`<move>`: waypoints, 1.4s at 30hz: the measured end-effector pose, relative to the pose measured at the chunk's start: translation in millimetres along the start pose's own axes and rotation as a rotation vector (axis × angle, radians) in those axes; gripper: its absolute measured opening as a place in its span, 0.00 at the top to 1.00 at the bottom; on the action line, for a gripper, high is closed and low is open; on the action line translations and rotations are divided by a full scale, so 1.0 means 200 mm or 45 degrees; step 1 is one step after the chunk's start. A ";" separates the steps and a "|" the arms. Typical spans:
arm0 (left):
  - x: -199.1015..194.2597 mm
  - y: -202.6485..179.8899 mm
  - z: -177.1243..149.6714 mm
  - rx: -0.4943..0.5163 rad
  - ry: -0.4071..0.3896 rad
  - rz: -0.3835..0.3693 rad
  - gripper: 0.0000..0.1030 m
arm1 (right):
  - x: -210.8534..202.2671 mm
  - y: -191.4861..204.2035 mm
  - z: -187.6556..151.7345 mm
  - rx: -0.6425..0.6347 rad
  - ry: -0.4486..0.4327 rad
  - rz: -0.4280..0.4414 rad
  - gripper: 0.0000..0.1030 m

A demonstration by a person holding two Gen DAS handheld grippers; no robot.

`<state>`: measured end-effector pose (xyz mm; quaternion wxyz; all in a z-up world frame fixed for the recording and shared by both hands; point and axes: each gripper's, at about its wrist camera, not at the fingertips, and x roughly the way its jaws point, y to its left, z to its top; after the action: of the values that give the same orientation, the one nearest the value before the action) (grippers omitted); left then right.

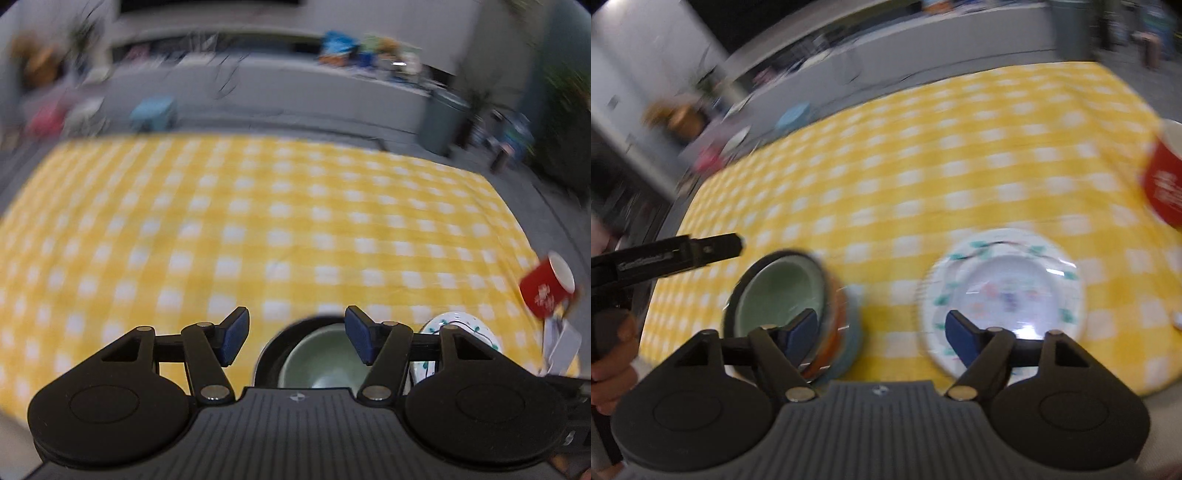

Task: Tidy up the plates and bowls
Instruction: 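Move both grippers to the steel bowl stack and grasp its rim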

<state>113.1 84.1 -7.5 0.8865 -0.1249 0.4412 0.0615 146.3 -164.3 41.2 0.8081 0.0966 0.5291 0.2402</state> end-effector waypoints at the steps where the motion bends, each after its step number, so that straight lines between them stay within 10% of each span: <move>1: 0.03 0.03 -0.02 -0.019 0.038 -0.046 0.34 | 0.04 0.04 0.01 -0.031 0.028 0.006 0.26; 19: 0.27 0.20 -0.15 -0.034 0.258 -0.232 0.31 | 0.45 0.04 -0.07 0.084 0.223 0.261 0.32; 29: 0.13 0.22 -0.14 0.042 0.128 -0.224 0.27 | 0.35 0.03 -0.07 0.039 0.188 0.283 0.32; 42: 0.28 0.23 -0.17 -0.077 0.275 -0.241 0.27 | 0.43 0.12 -0.10 0.035 0.124 0.150 0.37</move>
<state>110.3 119.9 -78.7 0.8316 -0.1983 0.5183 -0.0229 148.5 -103.4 -26.5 0.7646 0.1269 0.5643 0.2844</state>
